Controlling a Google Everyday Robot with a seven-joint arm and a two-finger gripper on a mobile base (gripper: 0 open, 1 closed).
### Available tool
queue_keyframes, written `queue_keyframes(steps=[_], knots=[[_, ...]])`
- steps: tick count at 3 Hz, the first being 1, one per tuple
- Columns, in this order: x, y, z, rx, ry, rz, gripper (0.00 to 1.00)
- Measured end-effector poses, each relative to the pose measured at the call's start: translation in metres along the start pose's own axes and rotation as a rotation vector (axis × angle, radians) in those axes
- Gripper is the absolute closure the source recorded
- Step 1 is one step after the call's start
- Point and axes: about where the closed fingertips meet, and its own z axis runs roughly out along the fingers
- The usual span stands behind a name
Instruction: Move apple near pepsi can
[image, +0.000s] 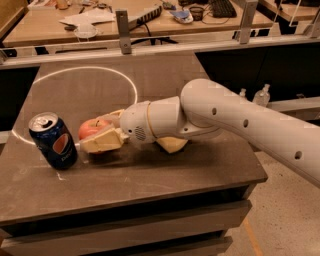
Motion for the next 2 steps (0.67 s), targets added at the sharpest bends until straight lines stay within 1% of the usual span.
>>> queue_keyframes(steps=[1, 2], knots=[[0.0022, 0.0055, 0.0056, 0.005, 0.069, -0.037, 0.20], [0.0008, 0.0073, 0.0068, 0.001, 0.064, -0.036, 0.00]])
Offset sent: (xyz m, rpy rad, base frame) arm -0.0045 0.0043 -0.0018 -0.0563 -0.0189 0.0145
